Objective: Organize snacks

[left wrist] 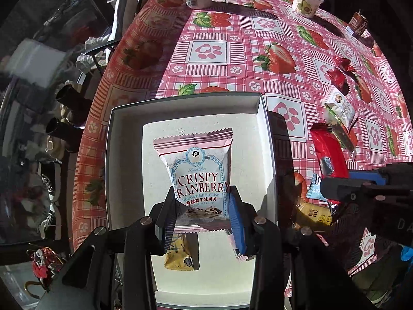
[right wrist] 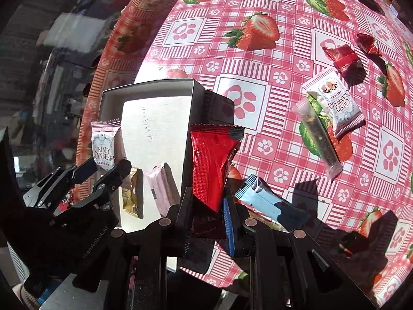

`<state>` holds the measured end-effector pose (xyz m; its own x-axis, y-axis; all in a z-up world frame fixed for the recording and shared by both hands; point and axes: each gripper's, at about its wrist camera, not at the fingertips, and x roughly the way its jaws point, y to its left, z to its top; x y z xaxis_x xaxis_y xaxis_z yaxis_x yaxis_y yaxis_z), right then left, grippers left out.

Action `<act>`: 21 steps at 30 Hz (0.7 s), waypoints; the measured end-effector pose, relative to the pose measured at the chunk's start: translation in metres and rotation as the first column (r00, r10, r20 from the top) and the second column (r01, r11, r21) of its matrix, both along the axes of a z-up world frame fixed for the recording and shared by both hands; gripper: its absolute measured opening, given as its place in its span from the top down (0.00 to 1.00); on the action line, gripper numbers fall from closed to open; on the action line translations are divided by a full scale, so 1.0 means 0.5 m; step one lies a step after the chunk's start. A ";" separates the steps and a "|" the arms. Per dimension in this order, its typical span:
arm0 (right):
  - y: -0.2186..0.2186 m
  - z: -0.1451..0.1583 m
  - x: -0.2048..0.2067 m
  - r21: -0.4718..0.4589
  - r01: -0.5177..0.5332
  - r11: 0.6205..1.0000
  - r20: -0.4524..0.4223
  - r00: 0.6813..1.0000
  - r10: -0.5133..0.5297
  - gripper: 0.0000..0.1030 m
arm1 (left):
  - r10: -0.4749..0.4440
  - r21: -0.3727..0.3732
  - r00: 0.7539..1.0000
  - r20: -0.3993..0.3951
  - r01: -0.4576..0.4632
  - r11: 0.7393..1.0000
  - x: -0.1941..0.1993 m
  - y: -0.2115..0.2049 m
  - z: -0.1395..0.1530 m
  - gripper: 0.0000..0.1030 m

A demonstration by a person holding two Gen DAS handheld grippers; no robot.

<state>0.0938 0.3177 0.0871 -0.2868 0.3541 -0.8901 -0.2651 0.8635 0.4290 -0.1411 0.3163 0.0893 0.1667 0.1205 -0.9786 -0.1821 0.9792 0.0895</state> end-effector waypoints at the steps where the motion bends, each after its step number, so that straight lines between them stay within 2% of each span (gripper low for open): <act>1: 0.021 0.000 -0.004 0.009 -0.015 1.000 -0.005 1.000 0.015 0.78 | 0.012 -0.001 1.000 -0.011 -0.012 1.000 -0.009 0.010 -0.007 0.60; 6: 0.113 -0.005 -0.026 0.030 -0.095 0.995 -0.018 0.995 0.095 0.78 | 0.042 -0.016 0.998 -0.053 -0.043 0.999 -0.044 0.045 -0.036 0.60; 9: 0.155 -0.016 -0.039 0.023 -0.143 0.989 -0.032 0.989 0.144 0.78 | 0.054 -0.030 0.998 -0.041 -0.055 0.998 -0.056 0.053 -0.039 0.57; 11: 0.173 -0.020 -0.047 0.012 -0.167 0.986 -0.035 0.985 0.168 0.78 | 0.054 -0.038 0.998 -0.024 -0.054 0.998 -0.061 0.055 -0.035 0.49; 13: 0.186 -0.025 -0.053 -0.002 -0.185 0.983 -0.041 0.982 0.185 0.77 | 0.048 -0.022 0.999 -0.011 -0.048 0.999 -0.063 0.056 -0.030 0.28; 16: 0.191 -0.025 -0.059 -0.023 -0.205 0.979 -0.035 0.978 0.204 0.74 | 0.039 0.027 0.999 -0.010 -0.038 0.999 -0.063 0.053 -0.027 0.23; 17: 0.192 -0.025 -0.060 -0.030 -0.210 0.977 -0.031 0.977 0.209 0.70 | 0.043 0.036 0.999 -0.022 -0.042 0.998 -0.062 0.054 -0.029 0.22; 19: 0.190 -0.024 -0.062 -0.039 -0.206 0.978 -0.021 0.978 0.205 0.34 | 0.053 0.043 0.998 -0.041 -0.051 0.998 -0.061 0.059 -0.035 0.20; 21: 0.189 -0.014 -0.062 -0.048 -0.208 0.977 0.000 0.978 0.208 0.33 | 0.069 0.059 0.997 -0.041 -0.067 0.996 -0.063 0.063 -0.034 0.20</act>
